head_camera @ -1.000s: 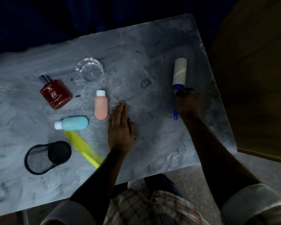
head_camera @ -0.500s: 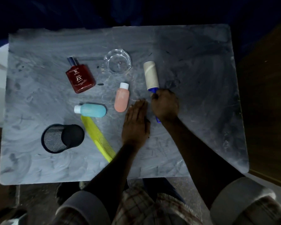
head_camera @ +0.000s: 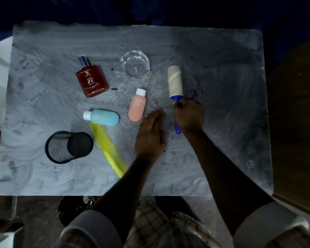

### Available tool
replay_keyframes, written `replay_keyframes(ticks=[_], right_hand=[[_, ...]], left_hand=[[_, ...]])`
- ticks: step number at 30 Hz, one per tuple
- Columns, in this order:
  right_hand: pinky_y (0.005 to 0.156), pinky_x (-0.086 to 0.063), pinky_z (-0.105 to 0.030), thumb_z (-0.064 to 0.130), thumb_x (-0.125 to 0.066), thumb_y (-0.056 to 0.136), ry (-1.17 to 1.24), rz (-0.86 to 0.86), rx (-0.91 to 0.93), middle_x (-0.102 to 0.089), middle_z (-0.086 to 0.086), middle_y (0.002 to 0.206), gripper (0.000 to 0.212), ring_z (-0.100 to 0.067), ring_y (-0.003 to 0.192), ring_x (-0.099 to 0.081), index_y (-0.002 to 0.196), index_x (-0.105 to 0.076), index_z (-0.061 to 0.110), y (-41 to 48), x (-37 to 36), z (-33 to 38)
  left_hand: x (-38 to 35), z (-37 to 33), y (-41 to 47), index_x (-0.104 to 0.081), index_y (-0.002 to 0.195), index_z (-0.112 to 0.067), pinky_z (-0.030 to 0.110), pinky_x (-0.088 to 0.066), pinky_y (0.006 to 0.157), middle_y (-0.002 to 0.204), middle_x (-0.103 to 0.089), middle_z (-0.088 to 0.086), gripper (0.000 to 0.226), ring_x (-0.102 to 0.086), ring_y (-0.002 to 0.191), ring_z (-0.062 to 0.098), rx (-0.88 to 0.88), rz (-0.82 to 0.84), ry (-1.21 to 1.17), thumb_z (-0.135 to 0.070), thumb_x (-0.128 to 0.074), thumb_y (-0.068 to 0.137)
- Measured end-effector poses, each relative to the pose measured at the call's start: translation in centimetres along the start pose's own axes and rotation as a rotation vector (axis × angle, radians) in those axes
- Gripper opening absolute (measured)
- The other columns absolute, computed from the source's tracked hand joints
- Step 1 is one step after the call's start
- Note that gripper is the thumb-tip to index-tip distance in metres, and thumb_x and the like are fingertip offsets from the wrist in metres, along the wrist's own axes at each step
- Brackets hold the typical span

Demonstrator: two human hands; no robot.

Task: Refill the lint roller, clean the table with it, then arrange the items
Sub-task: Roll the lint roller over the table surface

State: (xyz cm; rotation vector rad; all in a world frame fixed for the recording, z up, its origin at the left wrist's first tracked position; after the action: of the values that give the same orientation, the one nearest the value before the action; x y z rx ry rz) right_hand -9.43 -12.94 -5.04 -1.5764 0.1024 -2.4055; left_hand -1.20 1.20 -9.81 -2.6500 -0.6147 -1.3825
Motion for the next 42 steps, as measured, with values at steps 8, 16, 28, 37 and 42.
replay_keyframes(ticks=[8, 16, 28, 37, 42], right_hand=[[0.071, -0.049, -0.036, 0.026, -0.064, 0.09, 0.149, -0.158, -0.21, -0.074, -0.022, 0.093, 0.027, -0.039, 0.088, -0.07, 0.092, -0.075, 0.002, 0.0, 4.3, -7.6], [0.091, -0.042, -0.029, 0.022, -0.05, 0.101, 0.189, -0.078, -0.394, -0.065, -0.019, 0.126, 0.032, -0.031, 0.118, -0.06, 0.121, -0.065, 0.002, -1.9, 7.8, -16.3], [0.087, -0.056, -0.039, 0.027, -0.056, 0.1, 0.333, -0.236, -0.567, -0.071, -0.015, 0.112, 0.028, -0.025, 0.1, -0.068, 0.112, -0.069, 0.006, -5.4, 9.9, -20.8], [0.092, -0.039, -0.025, 0.025, -0.05, 0.103, 0.186, -0.047, -0.422, -0.062, -0.019, 0.13, 0.034, -0.031, 0.122, -0.058, 0.125, -0.062, 0.002, -3.7, 8.2, -17.8], [0.087, -0.052, -0.039, 0.033, -0.039, 0.105, 0.048, -0.129, -0.212, -0.071, -0.021, 0.109, 0.044, -0.038, 0.102, -0.067, 0.106, -0.072, 0.003, -2.3, 6.9, -13.4]], left_hand=[[0.4, -0.5, -0.2, -0.054, 0.153, -0.005, 0.043, -0.03, 0.13, 0.16, -0.051, 0.012, 0.062, -0.045, 0.149, 0.028, -0.03, -0.032, 0.007, -0.006, -0.049, 0.091], [0.2, -0.4, -0.2, -0.054, 0.153, -0.005, 0.051, -0.04, 0.123, 0.159, -0.051, 0.014, 0.059, -0.048, 0.147, 0.032, -0.047, -0.028, 0.022, -0.008, -0.044, 0.094], [0.1, 0.1, -0.2, -0.053, 0.153, -0.006, 0.053, -0.041, 0.121, 0.159, -0.051, 0.013, 0.059, -0.049, 0.147, 0.033, -0.087, -0.048, 0.03, -0.005, -0.043, 0.095], [0.3, 0.4, -0.3, -0.052, 0.154, -0.007, 0.049, -0.038, 0.124, 0.159, -0.051, 0.013, 0.059, -0.05, 0.146, 0.034, -0.04, -0.039, -0.002, -0.009, -0.044, 0.095], [0.5, 0.3, -0.3, -0.054, 0.153, -0.008, 0.042, -0.034, 0.128, 0.159, -0.052, 0.009, 0.06, -0.049, 0.147, 0.028, -0.01, -0.034, -0.022, -0.009, -0.045, 0.094]])
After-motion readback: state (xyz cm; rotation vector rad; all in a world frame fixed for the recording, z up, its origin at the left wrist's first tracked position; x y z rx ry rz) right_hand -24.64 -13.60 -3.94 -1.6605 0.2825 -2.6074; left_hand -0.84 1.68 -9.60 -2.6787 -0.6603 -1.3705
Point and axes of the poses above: each hand's wrist, its own y-axis towards the middle knuckle, its own x-axis out of the back of the hand, z = x × y, the point moved 5 cm from there along y, towards the middle knuckle
